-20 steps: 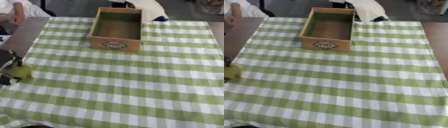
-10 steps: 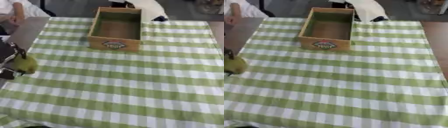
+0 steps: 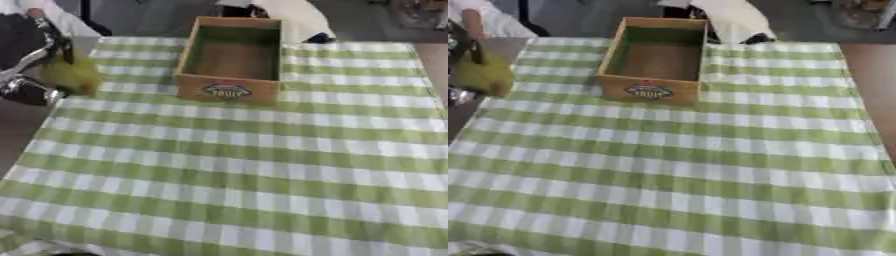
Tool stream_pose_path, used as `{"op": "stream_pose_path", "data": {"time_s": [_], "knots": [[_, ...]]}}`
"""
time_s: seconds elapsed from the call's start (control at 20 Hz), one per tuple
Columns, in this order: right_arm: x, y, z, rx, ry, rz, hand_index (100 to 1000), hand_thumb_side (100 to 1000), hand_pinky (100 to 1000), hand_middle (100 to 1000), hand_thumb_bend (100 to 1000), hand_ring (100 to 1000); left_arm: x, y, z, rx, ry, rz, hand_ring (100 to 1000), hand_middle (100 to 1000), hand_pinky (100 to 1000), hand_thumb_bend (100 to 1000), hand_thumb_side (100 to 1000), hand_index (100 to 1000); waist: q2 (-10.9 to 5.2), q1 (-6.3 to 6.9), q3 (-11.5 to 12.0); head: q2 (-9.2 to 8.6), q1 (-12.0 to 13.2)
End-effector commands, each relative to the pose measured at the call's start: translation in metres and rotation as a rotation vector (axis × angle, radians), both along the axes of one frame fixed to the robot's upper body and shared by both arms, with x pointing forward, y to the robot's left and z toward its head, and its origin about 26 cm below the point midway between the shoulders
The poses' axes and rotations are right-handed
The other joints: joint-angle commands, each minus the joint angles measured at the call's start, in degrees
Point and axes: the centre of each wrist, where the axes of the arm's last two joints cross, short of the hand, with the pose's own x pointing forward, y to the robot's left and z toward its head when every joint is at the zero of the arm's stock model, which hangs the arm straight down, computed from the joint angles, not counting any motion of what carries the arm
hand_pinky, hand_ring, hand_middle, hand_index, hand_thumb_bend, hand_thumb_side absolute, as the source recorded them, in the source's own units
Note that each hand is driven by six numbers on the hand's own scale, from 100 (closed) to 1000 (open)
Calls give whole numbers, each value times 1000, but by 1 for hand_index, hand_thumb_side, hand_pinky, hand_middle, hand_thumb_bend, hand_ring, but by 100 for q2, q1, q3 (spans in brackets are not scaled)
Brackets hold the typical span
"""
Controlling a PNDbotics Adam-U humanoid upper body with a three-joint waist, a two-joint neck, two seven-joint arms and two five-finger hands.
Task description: Pick up objects on the table and place them in the box.
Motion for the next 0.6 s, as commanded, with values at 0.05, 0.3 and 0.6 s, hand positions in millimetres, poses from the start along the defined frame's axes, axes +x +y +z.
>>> {"op": "stream_pose_path", "data": {"time_s": [0.05,0.3,0.6], "knots": [[-2,4,9,-17,-32,17,836,620,932,644,100,799,6,-25,25,-27,-59,-114,349,295,156,381,100,418,-113,-6,-19,-7,65],[0,5,9,-17,-32,27,836,619,932,644,100,799,32,-65,43,-125,-108,-269,341,297,141,331,100,411,-115,-40,-55,-25,133],[1,9,9,-10,-37,45,836,619,932,644,100,799,64,-107,47,-178,-120,-383,337,302,133,271,100,408,-91,-103,-137,-92,213]]}}
